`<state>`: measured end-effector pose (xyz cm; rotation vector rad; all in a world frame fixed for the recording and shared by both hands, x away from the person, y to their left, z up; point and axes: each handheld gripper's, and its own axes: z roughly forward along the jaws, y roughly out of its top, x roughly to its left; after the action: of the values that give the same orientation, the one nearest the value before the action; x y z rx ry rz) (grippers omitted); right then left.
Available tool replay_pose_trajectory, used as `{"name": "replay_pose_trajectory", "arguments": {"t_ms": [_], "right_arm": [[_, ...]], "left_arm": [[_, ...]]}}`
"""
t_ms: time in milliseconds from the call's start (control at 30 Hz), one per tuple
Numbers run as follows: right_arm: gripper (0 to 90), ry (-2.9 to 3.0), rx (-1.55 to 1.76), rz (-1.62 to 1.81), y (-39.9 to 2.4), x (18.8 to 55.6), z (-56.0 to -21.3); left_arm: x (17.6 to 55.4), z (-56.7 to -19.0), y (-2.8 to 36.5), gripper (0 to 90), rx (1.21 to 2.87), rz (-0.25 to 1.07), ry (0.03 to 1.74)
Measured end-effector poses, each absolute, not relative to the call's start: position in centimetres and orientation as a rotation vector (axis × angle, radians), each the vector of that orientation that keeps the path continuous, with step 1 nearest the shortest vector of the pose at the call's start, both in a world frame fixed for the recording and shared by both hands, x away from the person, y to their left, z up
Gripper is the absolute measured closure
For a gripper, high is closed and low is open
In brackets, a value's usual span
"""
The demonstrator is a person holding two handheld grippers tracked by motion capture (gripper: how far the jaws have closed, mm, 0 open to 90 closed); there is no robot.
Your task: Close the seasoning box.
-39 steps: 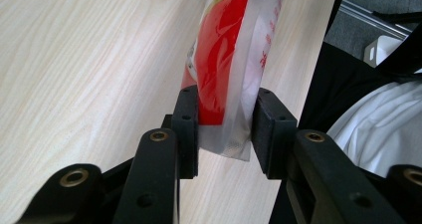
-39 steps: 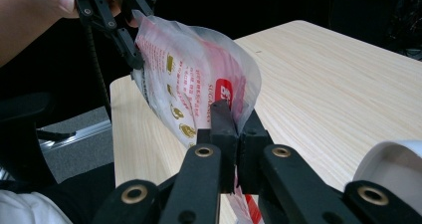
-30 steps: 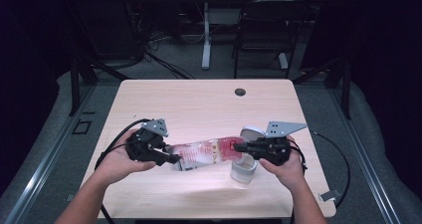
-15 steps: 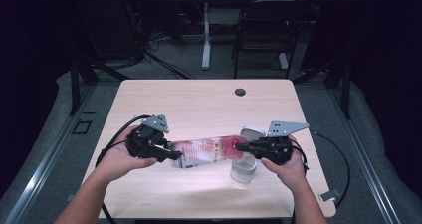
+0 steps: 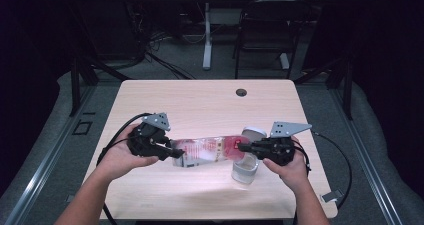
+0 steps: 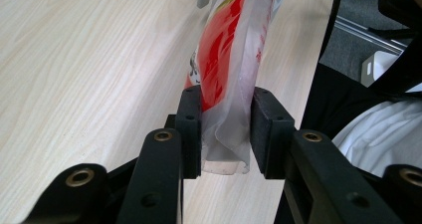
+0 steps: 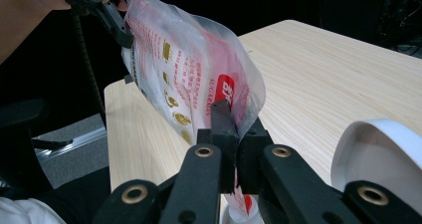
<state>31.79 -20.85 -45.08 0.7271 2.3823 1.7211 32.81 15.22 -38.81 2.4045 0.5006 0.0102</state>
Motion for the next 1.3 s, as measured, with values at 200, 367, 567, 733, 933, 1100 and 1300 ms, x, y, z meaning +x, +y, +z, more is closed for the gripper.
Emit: {"name": "replay_pose_trajectory", "arguments": {"t_ms": [200,367,567,733,933,1100,1300], "right_arm": [[88.9,2.381,0.729,1.724,-20.9,31.8,-45.1],[88.9,2.381,0.726,1.718,-20.9,31.8,-45.1],[88.9,2.381,0.728,1.717,-21.0,31.8,-45.1],[88.8,2.381,0.734,1.713,-21.1,31.8,-45.1],[88.5,2.378,0.739,1.713,-21.2,31.8,-45.1],[87.9,2.382,0.748,1.696,-21.3,31.9,-45.1],[87.7,2.383,0.755,1.684,-21.5,31.9,-45.2]], "left_arm": [[32.9,-38.7,15.2,69.4,2.405,0.007,0.500],[32.9,-38.7,15.2,69.5,2.406,0.007,0.498],[33.0,-38.6,15.2,69.7,2.405,0.008,0.498],[33.0,-38.4,15.1,69.9,2.404,0.008,0.496],[33.1,-38.1,14.9,70.0,2.402,0.015,0.491],[33.1,-37.7,14.6,70.3,2.400,0.026,0.487],[33.1,-37.4,14.3,71.1,2.390,0.031,0.479]]}}
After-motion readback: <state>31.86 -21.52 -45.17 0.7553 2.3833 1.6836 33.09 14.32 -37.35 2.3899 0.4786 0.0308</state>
